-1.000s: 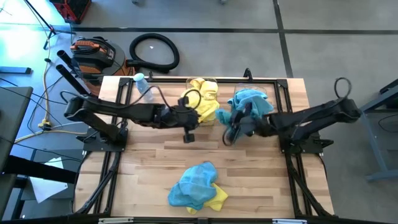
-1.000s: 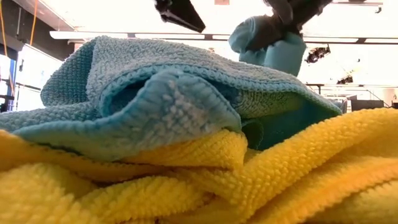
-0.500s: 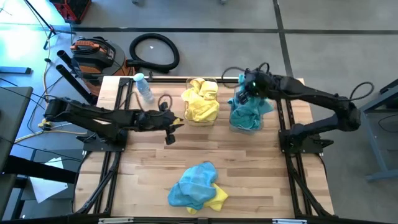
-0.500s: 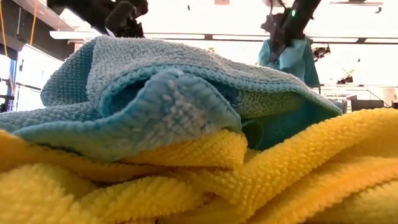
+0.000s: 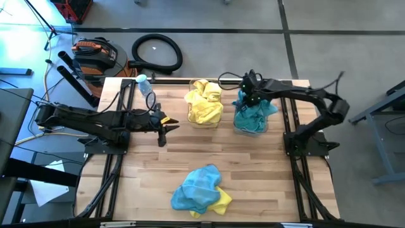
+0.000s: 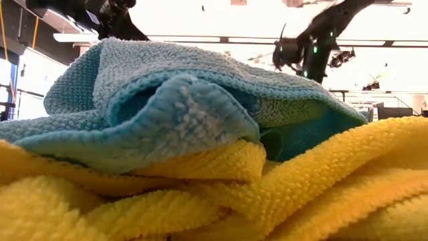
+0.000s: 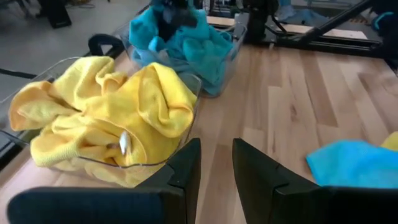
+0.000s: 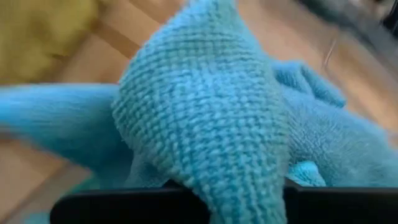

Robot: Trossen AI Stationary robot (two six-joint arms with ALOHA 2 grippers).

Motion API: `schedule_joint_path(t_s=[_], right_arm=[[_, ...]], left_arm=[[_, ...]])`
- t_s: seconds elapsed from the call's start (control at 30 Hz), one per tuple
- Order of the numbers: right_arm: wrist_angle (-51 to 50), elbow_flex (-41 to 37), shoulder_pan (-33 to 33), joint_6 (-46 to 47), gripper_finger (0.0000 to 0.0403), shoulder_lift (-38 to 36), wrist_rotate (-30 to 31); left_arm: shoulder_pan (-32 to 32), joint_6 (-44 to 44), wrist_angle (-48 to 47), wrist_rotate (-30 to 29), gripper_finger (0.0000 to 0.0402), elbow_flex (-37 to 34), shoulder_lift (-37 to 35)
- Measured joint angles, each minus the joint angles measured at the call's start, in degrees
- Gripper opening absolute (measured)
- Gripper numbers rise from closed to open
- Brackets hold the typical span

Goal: Sort microfiber towel by color & place in baskets
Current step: Put the blue towel into the right transparent bin

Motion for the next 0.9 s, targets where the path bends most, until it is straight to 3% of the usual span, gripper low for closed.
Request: schedule_joint_path(t_s=[0.27, 0.53, 0.7, 0.9], right_arm=[[13.4, -8.8, -0.4, 1.7, 0.0022, 3.4, 0.0], [17.8, -11.6, -1.7, -0.8, 0.0104, 3.4, -1.9], [13.7, -8.3, -2.4, -1.5, 0.016, 3.6, -3.1], [-1.6, 0.7, -2.4, -0.4, 0.0192, 3.8, -3.5]], left_arm=[[0.0, -0.2, -0.5, -0.2, 0.0078, 0.0, 0.5], [0.0, -0.2, -0.5, -0.2, 0.0078, 0.0, 0.5], [0.0, -0.8, -0.5, -0.2, 0.0078, 0.0, 0.5], [0.0, -0.8, -0.5, -0.2, 0.0078, 0.0, 0.5]])
